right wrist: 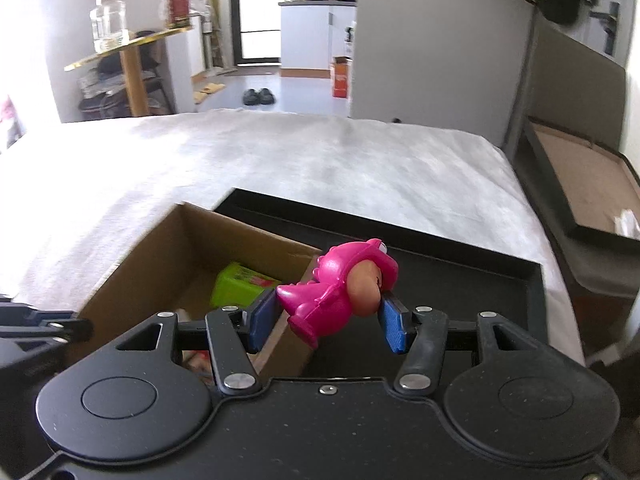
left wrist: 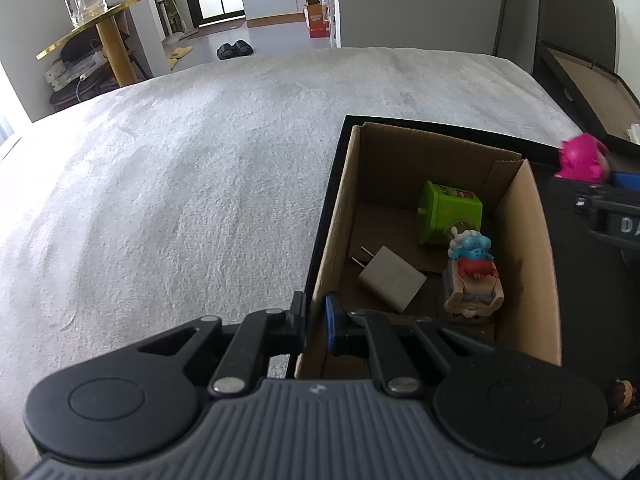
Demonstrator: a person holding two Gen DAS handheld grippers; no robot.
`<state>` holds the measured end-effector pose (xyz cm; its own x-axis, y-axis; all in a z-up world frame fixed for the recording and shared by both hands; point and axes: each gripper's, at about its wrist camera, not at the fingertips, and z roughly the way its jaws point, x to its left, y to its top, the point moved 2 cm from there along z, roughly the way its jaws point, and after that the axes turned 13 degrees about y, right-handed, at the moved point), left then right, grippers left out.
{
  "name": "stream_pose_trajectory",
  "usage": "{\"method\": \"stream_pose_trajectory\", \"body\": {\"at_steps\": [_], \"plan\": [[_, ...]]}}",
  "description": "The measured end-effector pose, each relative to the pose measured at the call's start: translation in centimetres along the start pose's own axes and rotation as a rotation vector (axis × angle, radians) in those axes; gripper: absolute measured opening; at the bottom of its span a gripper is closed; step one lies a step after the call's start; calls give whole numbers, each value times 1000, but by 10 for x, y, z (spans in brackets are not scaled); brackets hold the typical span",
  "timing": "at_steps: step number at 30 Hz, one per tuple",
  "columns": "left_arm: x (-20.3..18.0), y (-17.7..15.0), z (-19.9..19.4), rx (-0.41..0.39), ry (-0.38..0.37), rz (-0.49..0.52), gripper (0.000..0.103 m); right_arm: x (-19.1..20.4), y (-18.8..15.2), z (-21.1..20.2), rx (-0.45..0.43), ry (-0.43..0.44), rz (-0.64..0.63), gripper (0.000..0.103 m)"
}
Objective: Organize rigid objects
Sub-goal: 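Carry the pink dinosaur with the right gripper over the box, then release the pink dinosaur into the box with the right gripper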
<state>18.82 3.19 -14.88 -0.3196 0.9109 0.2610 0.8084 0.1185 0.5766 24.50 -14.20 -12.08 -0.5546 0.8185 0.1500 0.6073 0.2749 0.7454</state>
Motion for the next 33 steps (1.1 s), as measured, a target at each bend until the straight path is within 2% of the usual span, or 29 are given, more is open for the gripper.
{"method": "stream_pose_trajectory", "body": {"at_steps": [10,15,18,21,27,33], "plan": [[-2,1,3,0,3,22,9,47,21,24,-14,113,-69,54],[-6,2,2,1,19,36,9,57,29,34,-24,157,-64,55],[-9,1,1,-3,33,44,9,60,29,38,-9,160,-59,60],[-10,0,1,-7,42,48,9,58,25,32,-18,172,-36,61],[-15,0,-2,-17,61,62,9,45,14,15,-12,147,20,61],[-17,-2,-2,-26,76,75,9,25,1,-3,-7,86,77,61]]}}
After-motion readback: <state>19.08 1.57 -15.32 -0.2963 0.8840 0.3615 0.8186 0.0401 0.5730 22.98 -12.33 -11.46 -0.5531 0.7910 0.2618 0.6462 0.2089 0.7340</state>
